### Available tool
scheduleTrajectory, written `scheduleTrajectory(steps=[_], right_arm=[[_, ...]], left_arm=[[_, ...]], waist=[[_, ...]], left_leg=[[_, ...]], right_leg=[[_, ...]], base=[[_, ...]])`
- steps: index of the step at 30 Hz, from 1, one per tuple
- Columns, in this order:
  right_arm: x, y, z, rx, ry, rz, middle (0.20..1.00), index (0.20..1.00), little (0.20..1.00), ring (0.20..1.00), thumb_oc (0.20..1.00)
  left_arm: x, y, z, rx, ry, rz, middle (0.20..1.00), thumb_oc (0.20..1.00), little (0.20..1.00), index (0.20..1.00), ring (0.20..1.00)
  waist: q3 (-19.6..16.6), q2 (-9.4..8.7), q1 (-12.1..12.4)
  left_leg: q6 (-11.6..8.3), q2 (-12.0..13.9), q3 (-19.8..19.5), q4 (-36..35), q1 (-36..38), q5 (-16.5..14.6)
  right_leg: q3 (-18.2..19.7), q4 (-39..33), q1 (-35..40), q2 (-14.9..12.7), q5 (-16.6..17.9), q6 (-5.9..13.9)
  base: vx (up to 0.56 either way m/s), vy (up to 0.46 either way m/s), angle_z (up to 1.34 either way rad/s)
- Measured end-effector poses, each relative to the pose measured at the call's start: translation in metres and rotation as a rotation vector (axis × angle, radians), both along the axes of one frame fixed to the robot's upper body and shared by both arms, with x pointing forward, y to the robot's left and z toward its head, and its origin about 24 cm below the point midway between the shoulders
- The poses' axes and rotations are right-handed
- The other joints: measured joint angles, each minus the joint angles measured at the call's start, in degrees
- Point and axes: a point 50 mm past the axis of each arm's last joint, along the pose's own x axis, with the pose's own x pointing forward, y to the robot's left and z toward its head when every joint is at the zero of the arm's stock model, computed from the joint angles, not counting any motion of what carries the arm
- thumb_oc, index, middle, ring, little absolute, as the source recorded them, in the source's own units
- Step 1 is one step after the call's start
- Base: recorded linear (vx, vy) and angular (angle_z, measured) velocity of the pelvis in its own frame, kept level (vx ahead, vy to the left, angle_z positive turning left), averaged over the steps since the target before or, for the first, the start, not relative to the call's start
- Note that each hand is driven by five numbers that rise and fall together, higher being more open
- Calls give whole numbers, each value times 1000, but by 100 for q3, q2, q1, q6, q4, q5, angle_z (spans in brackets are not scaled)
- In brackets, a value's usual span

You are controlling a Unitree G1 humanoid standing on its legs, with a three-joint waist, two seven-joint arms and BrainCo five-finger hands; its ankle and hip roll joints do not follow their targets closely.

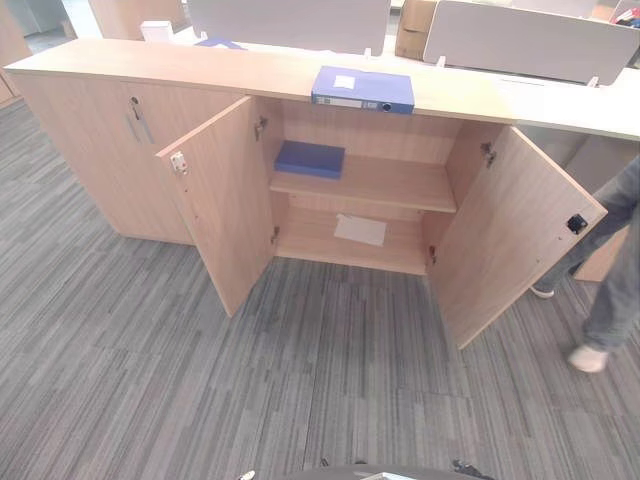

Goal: Put the empty folder in the office cabinet

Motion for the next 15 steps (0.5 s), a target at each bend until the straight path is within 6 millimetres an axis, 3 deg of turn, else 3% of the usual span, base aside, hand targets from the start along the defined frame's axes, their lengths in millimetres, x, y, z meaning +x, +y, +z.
scheduleTrajectory(steps=[15], right_arm=[[-1, 0, 0, -1, 4, -1, 1000, 1000, 1000, 1000, 1000]], left_arm=[[-2, -1, 0, -34, 15, -21, 1000, 1000, 1000, 1000, 1000]], waist=[[-52, -14, -2]], left_leg=[[-1, 0, -1, 0, 13, -1]], right_leg=[[-3, 1, 14, -1, 1, -1]], base=[[0, 0, 0]])
